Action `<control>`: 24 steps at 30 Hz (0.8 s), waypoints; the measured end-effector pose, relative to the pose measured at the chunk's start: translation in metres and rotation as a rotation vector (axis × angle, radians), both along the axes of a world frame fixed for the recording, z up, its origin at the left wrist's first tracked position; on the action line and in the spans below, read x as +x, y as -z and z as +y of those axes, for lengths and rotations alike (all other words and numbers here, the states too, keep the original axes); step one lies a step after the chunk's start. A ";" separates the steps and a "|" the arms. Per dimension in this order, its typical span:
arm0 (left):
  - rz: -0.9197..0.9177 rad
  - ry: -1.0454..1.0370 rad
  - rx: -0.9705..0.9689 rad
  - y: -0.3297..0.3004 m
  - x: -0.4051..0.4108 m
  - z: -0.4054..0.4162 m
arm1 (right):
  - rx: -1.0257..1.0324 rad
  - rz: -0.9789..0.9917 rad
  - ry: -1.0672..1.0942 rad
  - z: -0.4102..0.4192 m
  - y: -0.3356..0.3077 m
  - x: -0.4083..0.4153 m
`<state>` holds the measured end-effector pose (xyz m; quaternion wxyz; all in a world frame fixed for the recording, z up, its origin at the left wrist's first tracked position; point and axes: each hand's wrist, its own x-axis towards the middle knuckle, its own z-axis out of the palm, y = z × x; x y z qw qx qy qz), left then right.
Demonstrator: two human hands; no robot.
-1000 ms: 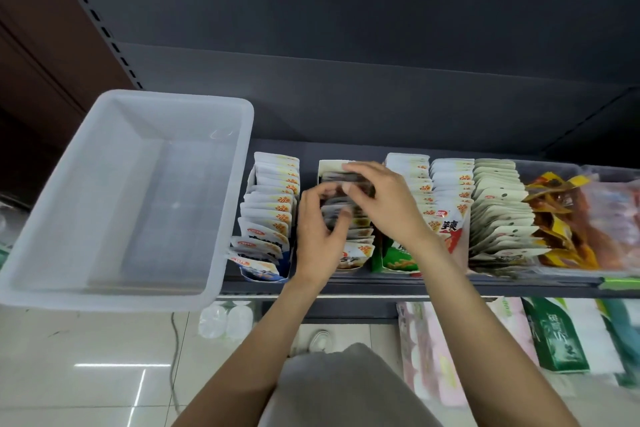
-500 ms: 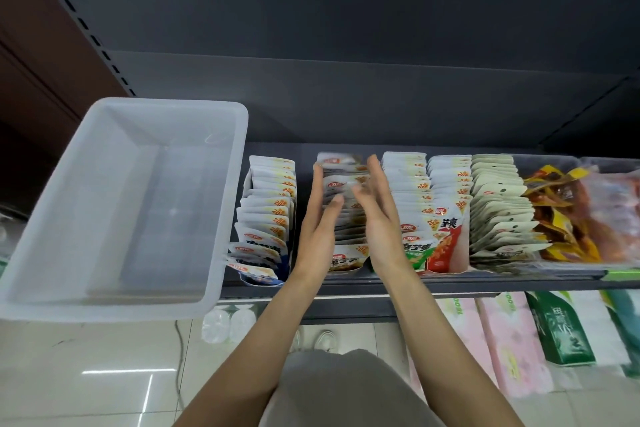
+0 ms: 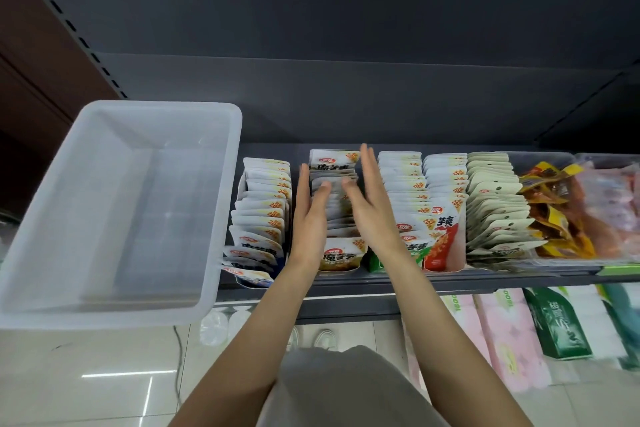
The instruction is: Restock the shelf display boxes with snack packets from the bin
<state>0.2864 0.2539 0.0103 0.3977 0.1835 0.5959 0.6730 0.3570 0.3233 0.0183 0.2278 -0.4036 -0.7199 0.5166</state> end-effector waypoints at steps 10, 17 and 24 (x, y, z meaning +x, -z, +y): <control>0.081 0.016 -0.041 0.013 0.008 -0.007 | 0.721 -0.519 -0.290 0.020 -0.010 -0.014; 0.038 0.027 -0.037 0.013 0.008 -0.007 | 0.515 -0.428 -0.335 0.022 -0.005 -0.011; -0.069 0.011 -0.023 0.012 0.006 -0.006 | -0.365 0.058 0.171 -0.015 -0.007 -0.003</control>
